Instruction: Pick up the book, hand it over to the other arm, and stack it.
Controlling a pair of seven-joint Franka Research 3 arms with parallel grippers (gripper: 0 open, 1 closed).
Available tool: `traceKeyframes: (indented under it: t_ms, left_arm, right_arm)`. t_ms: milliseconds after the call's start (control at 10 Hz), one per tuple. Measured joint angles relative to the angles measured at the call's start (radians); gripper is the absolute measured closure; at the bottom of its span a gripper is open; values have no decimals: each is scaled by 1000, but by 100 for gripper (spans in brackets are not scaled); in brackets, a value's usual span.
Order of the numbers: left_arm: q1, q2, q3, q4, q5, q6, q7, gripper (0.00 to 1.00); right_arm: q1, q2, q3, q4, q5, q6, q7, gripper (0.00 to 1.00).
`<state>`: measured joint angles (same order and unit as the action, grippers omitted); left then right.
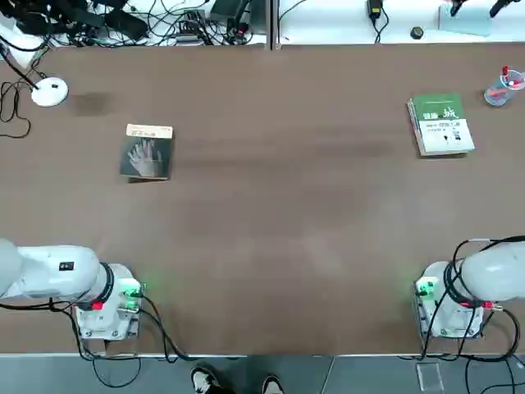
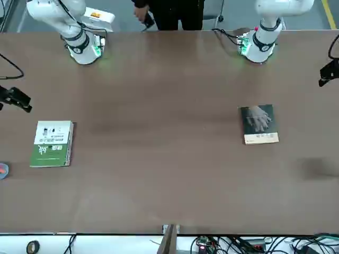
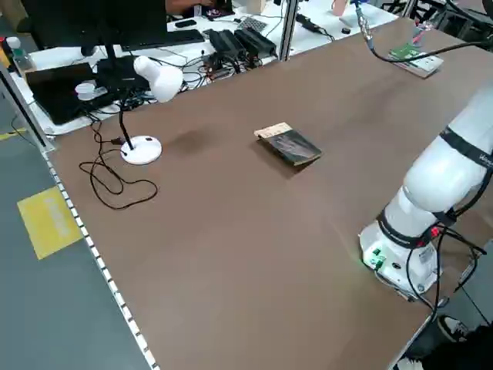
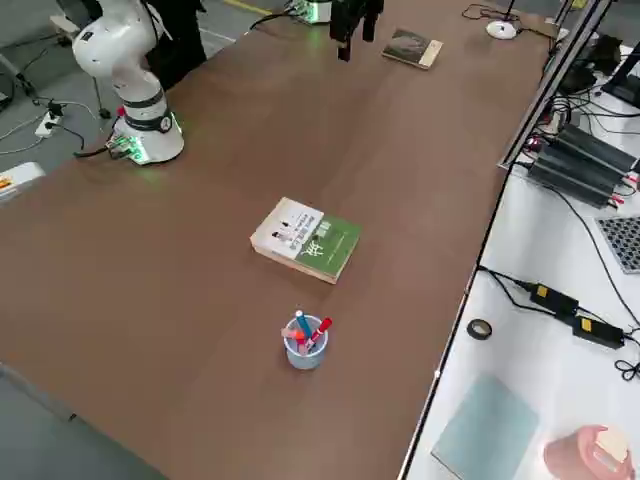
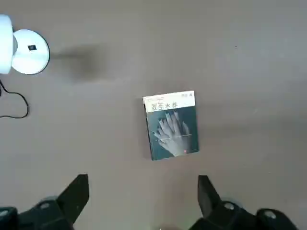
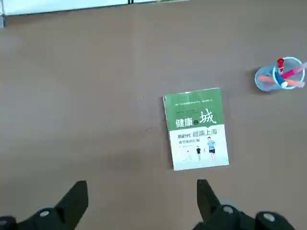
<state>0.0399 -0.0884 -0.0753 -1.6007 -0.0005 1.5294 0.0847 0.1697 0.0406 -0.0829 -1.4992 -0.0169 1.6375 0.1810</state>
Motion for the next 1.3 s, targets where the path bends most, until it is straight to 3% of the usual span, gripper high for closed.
traceKeyframes:
  t_ms: [1000,1300]
  left_arm:
    - [0,2,0,-1,-2,-1,9,0]
    - [23,8,3,-26,-65,2,45,0]
  right_arm:
    - [-1,-1,-6,36,0,0,1,0]
    - [-2,-1,-7,37,0,-1,3,0]
